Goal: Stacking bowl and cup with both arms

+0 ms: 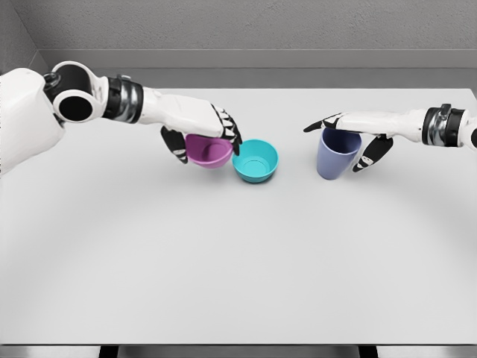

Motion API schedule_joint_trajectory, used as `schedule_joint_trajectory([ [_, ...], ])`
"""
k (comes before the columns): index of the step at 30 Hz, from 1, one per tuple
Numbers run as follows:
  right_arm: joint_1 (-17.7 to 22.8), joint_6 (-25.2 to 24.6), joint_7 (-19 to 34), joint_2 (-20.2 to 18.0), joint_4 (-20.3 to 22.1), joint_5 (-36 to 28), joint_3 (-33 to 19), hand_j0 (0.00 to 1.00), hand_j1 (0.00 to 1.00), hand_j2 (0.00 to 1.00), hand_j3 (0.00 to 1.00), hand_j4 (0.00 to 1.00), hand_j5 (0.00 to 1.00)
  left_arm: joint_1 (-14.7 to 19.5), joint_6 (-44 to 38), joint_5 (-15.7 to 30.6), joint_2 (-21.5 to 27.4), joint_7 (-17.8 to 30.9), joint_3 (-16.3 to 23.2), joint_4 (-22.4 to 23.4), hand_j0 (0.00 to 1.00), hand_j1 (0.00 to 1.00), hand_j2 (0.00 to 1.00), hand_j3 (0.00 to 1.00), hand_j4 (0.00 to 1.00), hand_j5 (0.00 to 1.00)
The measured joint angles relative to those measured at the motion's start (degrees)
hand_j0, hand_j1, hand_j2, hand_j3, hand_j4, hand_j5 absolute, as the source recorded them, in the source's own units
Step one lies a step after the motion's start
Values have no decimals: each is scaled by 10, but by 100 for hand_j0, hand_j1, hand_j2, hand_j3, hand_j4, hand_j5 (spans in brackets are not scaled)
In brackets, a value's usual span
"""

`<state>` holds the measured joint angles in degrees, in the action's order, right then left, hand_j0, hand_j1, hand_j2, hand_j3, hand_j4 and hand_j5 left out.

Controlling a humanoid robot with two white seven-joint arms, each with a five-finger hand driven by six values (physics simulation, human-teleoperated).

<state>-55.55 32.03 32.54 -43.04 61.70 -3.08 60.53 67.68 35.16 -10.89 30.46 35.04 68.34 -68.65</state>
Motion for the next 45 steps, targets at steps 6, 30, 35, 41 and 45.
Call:
schedule_joint_trajectory([
  [6, 0, 0, 0, 7, -5, 0, 1, 98, 98, 98, 98, 98, 98, 2, 0, -10, -25, 0, 0, 21, 74, 74, 74, 74, 74, 74],
  [30, -5, 1, 4, 8, -7, 6, 1, 61, 61, 61, 61, 61, 61, 8, 0, -34, -117, 0, -1, 103, 74, 74, 74, 74, 74, 74],
  [35, -11, 3, 4, 5, -7, 7, 1, 61, 61, 61, 61, 61, 61, 8, 0, -41, -135, 0, -3, 126, 74, 74, 74, 74, 74, 74],
  [41, -18, 3, 4, 1, -6, 8, 1, 61, 61, 61, 61, 61, 61, 8, 0, -47, -154, 0, -4, 144, 74, 74, 74, 74, 74, 74],
  [45, -21, 3, 4, -1, -4, 7, 1, 61, 61, 61, 61, 61, 61, 7, 0, -48, -161, 0, -4, 148, 74, 74, 74, 74, 74, 74],
])
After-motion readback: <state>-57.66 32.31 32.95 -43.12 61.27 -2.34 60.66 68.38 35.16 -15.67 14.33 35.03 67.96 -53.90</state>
